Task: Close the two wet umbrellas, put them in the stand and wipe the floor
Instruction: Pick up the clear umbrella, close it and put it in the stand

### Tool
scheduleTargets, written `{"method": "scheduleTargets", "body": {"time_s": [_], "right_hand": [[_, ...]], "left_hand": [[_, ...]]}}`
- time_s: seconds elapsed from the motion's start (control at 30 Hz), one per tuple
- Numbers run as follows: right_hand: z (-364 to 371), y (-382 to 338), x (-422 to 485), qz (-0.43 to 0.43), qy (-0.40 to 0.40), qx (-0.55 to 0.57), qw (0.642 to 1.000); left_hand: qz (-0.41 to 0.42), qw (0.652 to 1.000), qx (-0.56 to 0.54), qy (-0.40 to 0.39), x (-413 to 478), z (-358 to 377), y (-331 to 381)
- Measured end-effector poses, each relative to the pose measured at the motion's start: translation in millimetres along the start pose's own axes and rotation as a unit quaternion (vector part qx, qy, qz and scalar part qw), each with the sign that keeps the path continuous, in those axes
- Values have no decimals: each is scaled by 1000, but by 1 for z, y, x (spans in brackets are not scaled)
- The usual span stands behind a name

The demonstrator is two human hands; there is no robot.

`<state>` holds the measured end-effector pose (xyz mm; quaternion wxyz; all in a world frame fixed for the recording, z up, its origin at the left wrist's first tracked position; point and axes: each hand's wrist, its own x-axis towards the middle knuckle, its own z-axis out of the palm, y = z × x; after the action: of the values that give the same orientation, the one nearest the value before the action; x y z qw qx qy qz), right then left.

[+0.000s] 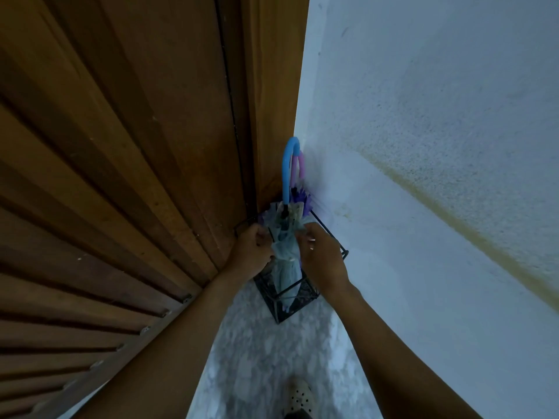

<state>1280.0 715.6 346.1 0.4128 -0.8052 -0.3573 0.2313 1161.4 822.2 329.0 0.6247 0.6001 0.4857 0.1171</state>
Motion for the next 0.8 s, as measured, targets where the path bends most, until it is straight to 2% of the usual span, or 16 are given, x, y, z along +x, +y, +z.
{"method": "scheduleTargets", "body": {"time_s": [0.23,0.4,0.5,0.67,0.8], "right_hand": [[13,29,2,43,-42,-22,998],[17,47,-5,2,-45,-47,998],[15,43,2,37,-66,-58,995],[12,32,16,93,-74,-18,993],[-1,14,12,99,-58,17,993]], "left_hand": [[-14,998,60,7,15,12,-34],[-21,997,69,20,10,22,-41],[-37,996,77,21,17,22,-46],[-60,995,80,0,13,19,-24],[-70,994,87,-18,-1,10,-8]]}}
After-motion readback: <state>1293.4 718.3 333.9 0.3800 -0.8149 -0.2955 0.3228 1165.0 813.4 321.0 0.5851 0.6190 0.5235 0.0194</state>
